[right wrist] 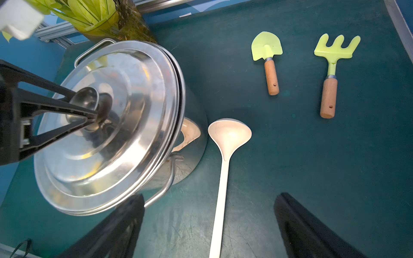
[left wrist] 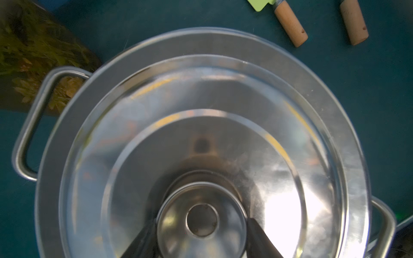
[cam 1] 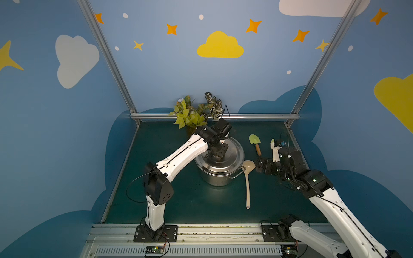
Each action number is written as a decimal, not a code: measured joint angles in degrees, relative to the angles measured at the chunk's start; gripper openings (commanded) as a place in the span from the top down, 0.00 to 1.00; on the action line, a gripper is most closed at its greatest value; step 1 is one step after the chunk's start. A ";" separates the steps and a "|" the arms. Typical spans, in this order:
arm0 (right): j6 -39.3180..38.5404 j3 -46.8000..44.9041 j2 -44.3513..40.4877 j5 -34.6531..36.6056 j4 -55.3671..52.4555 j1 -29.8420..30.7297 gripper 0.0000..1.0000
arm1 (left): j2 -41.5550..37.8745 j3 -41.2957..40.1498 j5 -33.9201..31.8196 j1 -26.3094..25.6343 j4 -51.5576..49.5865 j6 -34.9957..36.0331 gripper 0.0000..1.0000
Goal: Stir the soup with a spoon
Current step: Pick up the lid from the pan, then place the lid at the center of the board.
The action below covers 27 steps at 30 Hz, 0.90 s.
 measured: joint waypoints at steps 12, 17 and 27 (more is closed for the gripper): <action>-0.22 0.00 -0.83 -0.04 -0.50 0.00 0.03 | -15.15 -7.85 -0.31 9.42 1.29 -2.95 0.77; -0.09 -0.02 -1.36 -0.50 -0.59 0.00 0.03 | -26.93 -24.90 -0.13 22.12 4.42 -6.88 0.76; 2.03 -1.51 -1.77 -2.21 -0.48 0.00 0.05 | -36.41 -51.54 1.99 40.61 11.65 -14.08 0.74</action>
